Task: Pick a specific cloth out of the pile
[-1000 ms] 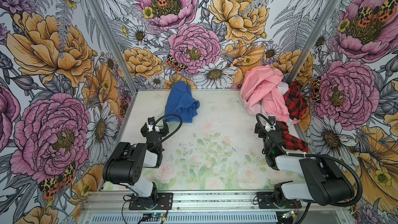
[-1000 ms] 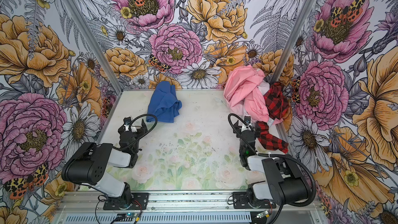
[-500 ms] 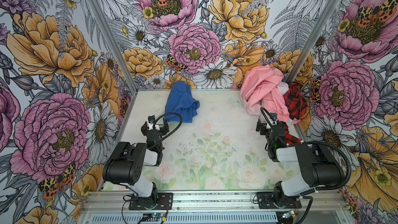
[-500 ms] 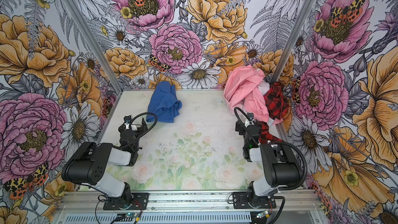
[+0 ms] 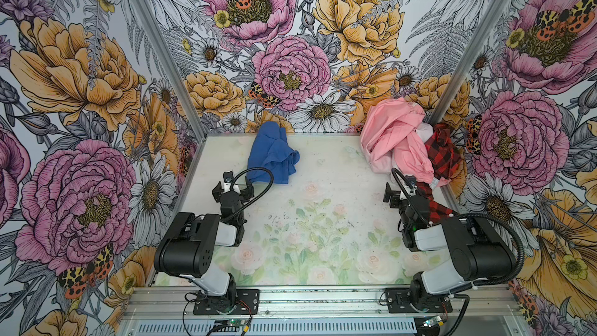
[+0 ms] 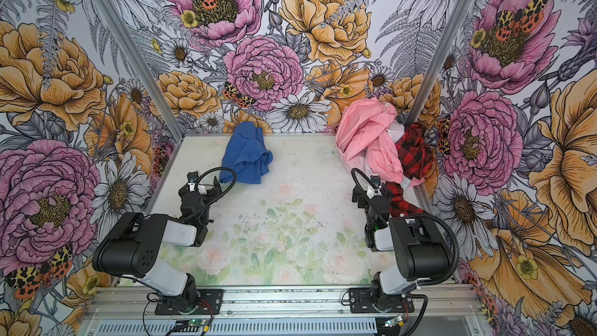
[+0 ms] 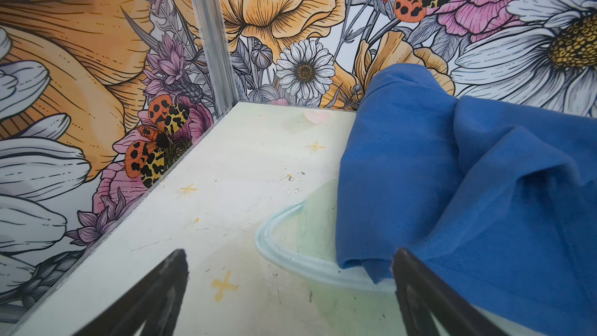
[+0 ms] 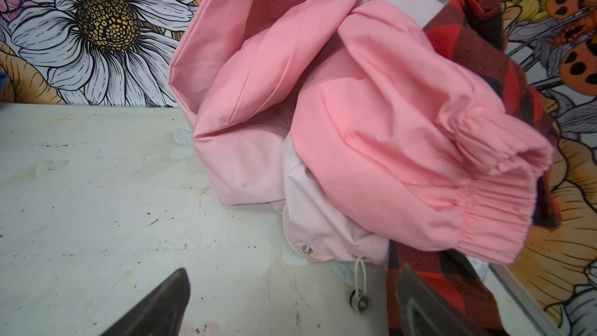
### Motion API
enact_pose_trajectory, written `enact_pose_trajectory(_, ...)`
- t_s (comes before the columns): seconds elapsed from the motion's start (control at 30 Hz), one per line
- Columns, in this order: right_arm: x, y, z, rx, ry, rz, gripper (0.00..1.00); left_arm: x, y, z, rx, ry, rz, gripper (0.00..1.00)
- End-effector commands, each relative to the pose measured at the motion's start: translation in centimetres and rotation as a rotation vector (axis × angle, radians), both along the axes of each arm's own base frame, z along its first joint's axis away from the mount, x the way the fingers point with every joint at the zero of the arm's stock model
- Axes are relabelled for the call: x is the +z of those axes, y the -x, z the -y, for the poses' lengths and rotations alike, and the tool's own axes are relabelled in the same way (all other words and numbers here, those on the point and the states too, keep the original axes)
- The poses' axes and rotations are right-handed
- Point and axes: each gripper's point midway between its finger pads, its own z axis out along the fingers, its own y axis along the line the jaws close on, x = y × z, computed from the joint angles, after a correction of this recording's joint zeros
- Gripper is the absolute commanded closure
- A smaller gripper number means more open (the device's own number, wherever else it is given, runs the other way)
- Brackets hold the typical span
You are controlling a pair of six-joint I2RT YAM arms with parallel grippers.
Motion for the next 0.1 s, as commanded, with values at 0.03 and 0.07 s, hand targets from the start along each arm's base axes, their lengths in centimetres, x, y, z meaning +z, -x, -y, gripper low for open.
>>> enact_pose_trajectory(0.03, 1.41, -0.7, -0.31, 0.009, -0.002, 0.05, 0.01, 0.88, -0.35, -0.23, 0.002, 0.001, 0.018, 0.01)
enact_pose_trajectory(0.07, 1.43, -0.74, -0.25, 0.004, -0.003, 0.05, 0.01, 0.86, -0.35, -0.22, 0.002, 0.003, 0.018, 0.01)
